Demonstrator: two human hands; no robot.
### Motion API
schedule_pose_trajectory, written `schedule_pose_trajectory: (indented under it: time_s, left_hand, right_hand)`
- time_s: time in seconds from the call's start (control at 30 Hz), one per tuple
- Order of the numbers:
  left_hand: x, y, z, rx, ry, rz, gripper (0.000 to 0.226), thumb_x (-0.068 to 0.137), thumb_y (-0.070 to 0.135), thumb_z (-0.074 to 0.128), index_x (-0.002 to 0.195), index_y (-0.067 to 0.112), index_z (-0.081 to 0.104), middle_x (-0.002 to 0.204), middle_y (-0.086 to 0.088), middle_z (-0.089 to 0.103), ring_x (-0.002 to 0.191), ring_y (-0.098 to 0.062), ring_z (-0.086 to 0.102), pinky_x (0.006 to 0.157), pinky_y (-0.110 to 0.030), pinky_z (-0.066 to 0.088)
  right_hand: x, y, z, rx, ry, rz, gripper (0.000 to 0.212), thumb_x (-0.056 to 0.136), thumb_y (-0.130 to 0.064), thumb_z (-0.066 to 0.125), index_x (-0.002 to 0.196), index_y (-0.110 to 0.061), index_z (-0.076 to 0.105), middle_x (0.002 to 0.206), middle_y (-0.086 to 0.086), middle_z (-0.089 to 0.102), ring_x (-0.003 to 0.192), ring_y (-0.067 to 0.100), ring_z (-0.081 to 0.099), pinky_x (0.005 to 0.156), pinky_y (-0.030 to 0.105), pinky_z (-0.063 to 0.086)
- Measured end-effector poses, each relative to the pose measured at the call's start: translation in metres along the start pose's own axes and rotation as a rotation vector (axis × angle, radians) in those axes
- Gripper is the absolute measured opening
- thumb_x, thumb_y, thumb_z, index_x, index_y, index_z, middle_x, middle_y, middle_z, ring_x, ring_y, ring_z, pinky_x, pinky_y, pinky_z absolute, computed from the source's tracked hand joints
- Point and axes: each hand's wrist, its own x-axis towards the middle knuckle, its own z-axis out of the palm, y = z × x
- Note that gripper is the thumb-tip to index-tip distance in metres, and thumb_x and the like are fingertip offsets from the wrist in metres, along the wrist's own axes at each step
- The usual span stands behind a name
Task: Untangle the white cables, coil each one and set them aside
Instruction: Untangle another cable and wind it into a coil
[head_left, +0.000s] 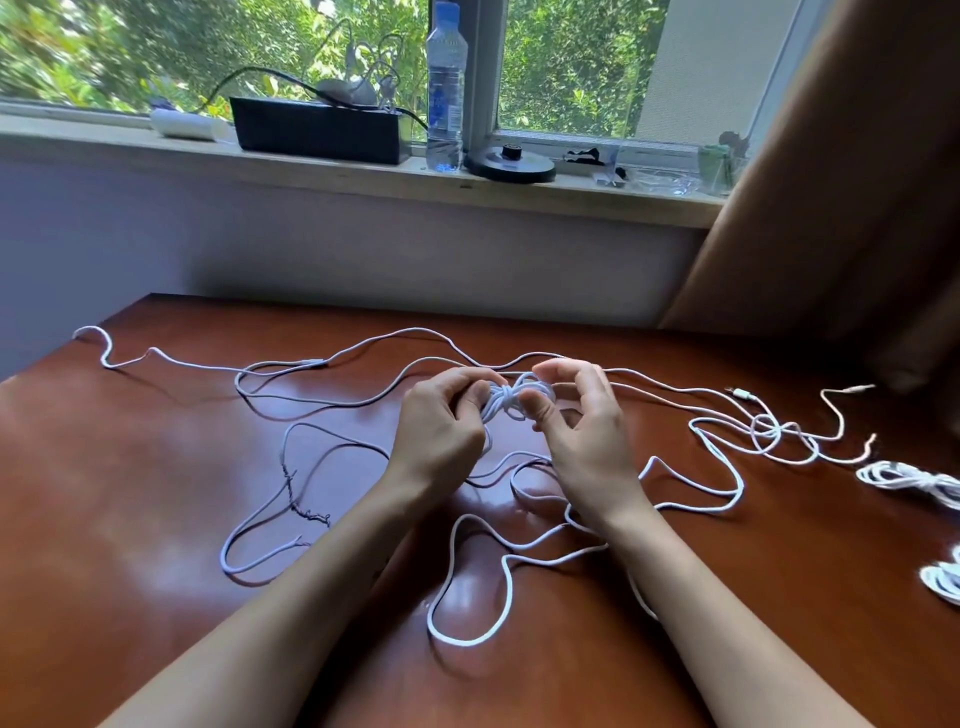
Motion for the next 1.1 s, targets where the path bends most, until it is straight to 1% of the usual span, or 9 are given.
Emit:
schedule_pose_trajectory:
  time_s: [0.07,0.13,0.3,0.43,0.53,0.73,0.9,1.0,1.1]
  left_hand:
    - [0.002,-0.001,-0.002,-0.010,-0.022,0.010,0.023,0.090,0.011,0.053,0.092,0.013,0.076,0.087,0.013,0.074,0.081,0.000,0.066,0.074,-0.010,0.046]
    - [0.002,-0.001,-0.003,-0.014,-0.030,0.020,0.024,0.090,0.011,0.052,0.093,0.011,0.076,0.087,0.011,0.074,0.081,-0.001,0.066,0.075,-0.010,0.046]
    - [0.002,-0.003,-0.003,-0.003,-0.036,0.026,0.023,0.091,0.009,0.053,0.094,0.010,0.076,0.087,0.011,0.073,0.080,0.000,0.066,0.075,-0.011,0.046]
    - [0.003,0.000,-0.004,0.013,-0.027,0.047,0.024,0.090,0.008,0.052,0.092,0.009,0.076,0.087,0.010,0.073,0.082,-0.001,0.066,0.075,-0.010,0.046]
    - [0.003,0.002,-0.003,0.028,0.011,0.068,0.026,0.087,0.011,0.050,0.091,0.010,0.076,0.088,0.010,0.074,0.085,-0.002,0.067,0.077,-0.009,0.045]
    - [0.001,0.002,-0.001,0.004,-0.041,0.032,0.026,0.087,0.014,0.051,0.091,0.011,0.076,0.086,0.011,0.074,0.080,0.002,0.066,0.074,-0.011,0.045]
    - [0.000,0.003,-0.001,-0.001,-0.034,0.002,0.024,0.087,0.014,0.051,0.087,0.016,0.075,0.084,0.010,0.074,0.078,-0.003,0.066,0.071,-0.014,0.048]
    - [0.001,0.003,-0.001,-0.022,-0.012,-0.036,0.024,0.091,0.007,0.054,0.085,0.016,0.075,0.081,0.008,0.074,0.074,-0.002,0.066,0.068,-0.013,0.048]
    - [0.002,0.001,-0.001,-0.011,-0.003,-0.058,0.025,0.086,0.017,0.052,0.084,0.015,0.077,0.078,0.009,0.074,0.071,0.002,0.063,0.067,-0.012,0.046]
  right_hand:
    - [0.000,0.000,-0.001,0.011,-0.037,0.024,0.032,0.095,-0.027,0.070,0.125,-0.027,0.058,0.120,-0.006,0.063,0.108,0.011,0.065,0.091,0.033,0.056]
    - [0.002,0.001,-0.002,0.004,-0.078,0.033,0.036,0.096,-0.028,0.068,0.130,-0.026,0.058,0.119,-0.006,0.066,0.104,0.011,0.067,0.090,0.030,0.055]
    - [0.002,-0.003,-0.001,0.012,-0.028,0.020,0.023,0.090,-0.020,0.075,0.111,-0.022,0.067,0.105,-0.004,0.069,0.085,0.013,0.068,0.072,0.028,0.056]
    - [0.003,-0.004,-0.001,0.070,-0.095,0.053,0.023,0.092,-0.020,0.074,0.110,-0.028,0.064,0.106,-0.006,0.068,0.090,0.013,0.066,0.077,0.034,0.056]
    - [0.002,-0.006,-0.002,0.077,-0.096,0.032,0.024,0.092,-0.019,0.074,0.109,-0.031,0.062,0.110,-0.001,0.066,0.095,0.012,0.066,0.081,0.028,0.053]
    - [0.002,-0.009,-0.002,0.080,-0.046,0.004,0.035,0.089,-0.009,0.075,0.110,-0.032,0.060,0.101,-0.003,0.066,0.086,0.014,0.066,0.076,0.026,0.052]
    - [0.001,-0.009,-0.003,0.019,-0.016,-0.067,0.033,0.088,-0.012,0.077,0.102,-0.038,0.062,0.098,-0.008,0.066,0.085,0.015,0.064,0.073,0.032,0.052]
    - [0.003,-0.005,-0.005,-0.106,-0.008,-0.172,0.024,0.088,-0.015,0.077,0.102,-0.031,0.066,0.100,-0.006,0.064,0.086,0.010,0.063,0.070,0.021,0.048]
    - [0.005,0.001,-0.007,-0.199,-0.074,-0.206,0.019,0.092,-0.021,0.074,0.111,-0.021,0.070,0.101,-0.004,0.065,0.091,0.004,0.062,0.072,0.011,0.043]
